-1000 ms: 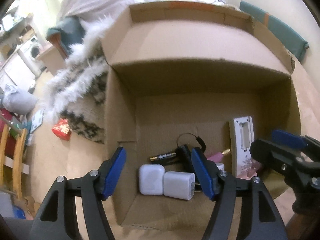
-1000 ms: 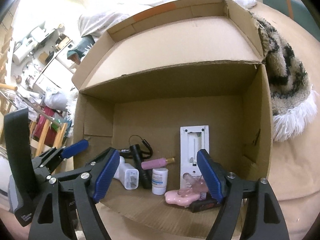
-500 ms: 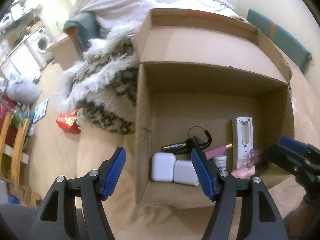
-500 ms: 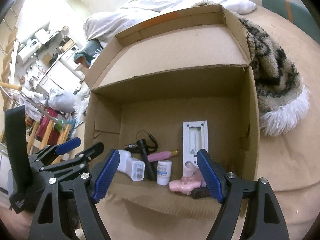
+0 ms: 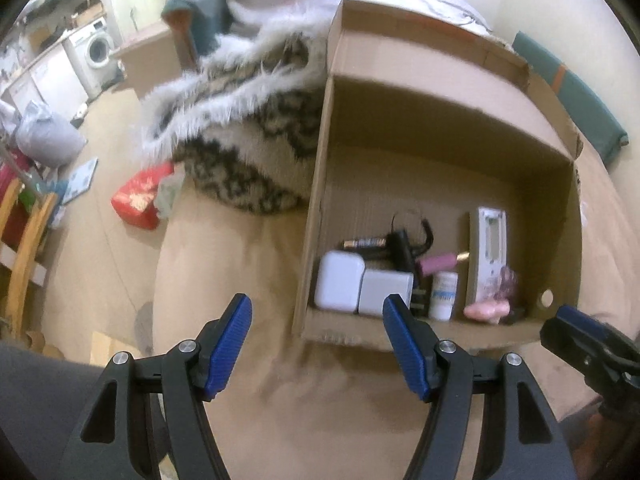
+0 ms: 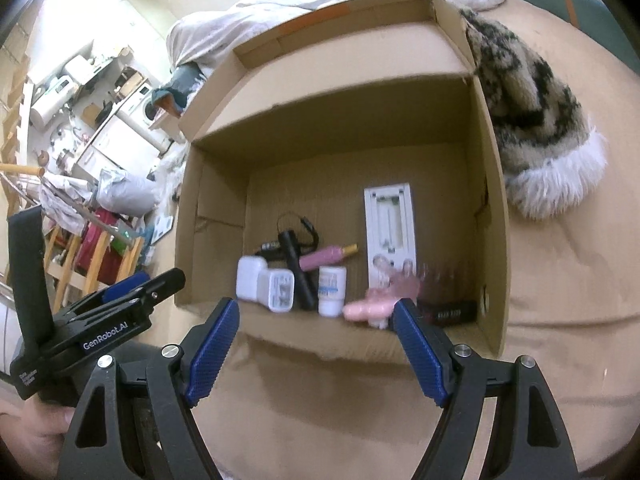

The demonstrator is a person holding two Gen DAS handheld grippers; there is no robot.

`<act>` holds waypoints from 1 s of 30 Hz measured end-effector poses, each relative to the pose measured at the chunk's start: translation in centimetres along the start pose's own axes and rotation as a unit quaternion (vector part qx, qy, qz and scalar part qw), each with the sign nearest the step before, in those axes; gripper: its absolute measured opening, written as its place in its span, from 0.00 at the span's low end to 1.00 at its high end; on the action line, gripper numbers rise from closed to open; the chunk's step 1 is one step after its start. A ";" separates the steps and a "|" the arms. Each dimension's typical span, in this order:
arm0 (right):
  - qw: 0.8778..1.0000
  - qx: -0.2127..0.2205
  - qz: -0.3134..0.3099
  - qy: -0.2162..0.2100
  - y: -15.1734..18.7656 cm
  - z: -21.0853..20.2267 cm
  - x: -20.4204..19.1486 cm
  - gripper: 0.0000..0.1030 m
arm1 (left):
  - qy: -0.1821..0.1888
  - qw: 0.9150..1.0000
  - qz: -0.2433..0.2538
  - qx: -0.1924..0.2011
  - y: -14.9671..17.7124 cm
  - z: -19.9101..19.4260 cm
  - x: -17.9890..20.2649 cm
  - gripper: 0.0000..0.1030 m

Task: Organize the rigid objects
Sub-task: 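Withdraw both tools from the box toward the remaining items, then grasp the white pill bottle with the right tool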

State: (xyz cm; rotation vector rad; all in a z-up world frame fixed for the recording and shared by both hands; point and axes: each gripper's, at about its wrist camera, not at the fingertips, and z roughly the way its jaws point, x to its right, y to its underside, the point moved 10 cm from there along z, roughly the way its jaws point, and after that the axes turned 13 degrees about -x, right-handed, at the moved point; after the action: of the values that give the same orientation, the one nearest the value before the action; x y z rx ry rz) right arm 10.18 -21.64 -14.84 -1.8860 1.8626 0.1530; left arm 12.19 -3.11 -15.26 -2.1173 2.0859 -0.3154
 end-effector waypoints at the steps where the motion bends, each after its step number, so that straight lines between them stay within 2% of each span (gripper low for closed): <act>1: 1.000 -0.004 0.002 0.001 0.4 0.2 0.0 0.82 | 0.002 1.000 -0.002 -0.004 0.3 0.3 -0.1 0.63; 14: 0.998 -0.058 0.010 0.030 3.9 3.3 0.6 0.82 | -0.002 0.999 -0.024 -0.022 1.2 1.4 -1.4 0.63; 26: 0.988 -0.129 -0.004 0.080 5.6 8.7 1.2 0.82 | 0.022 0.993 -0.110 -0.045 1.1 2.0 -4.5 0.63; 30: 0.988 -0.113 -0.009 0.103 4.8 9.3 1.3 0.82 | 0.035 0.992 -0.108 -0.053 1.3 2.1 -4.0 0.63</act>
State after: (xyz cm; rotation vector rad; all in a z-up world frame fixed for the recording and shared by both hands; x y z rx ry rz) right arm 7.95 -18.81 -24.80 -2.1418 2.0361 0.1773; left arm 11.42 0.74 -17.75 -2.4344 1.9522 -0.3163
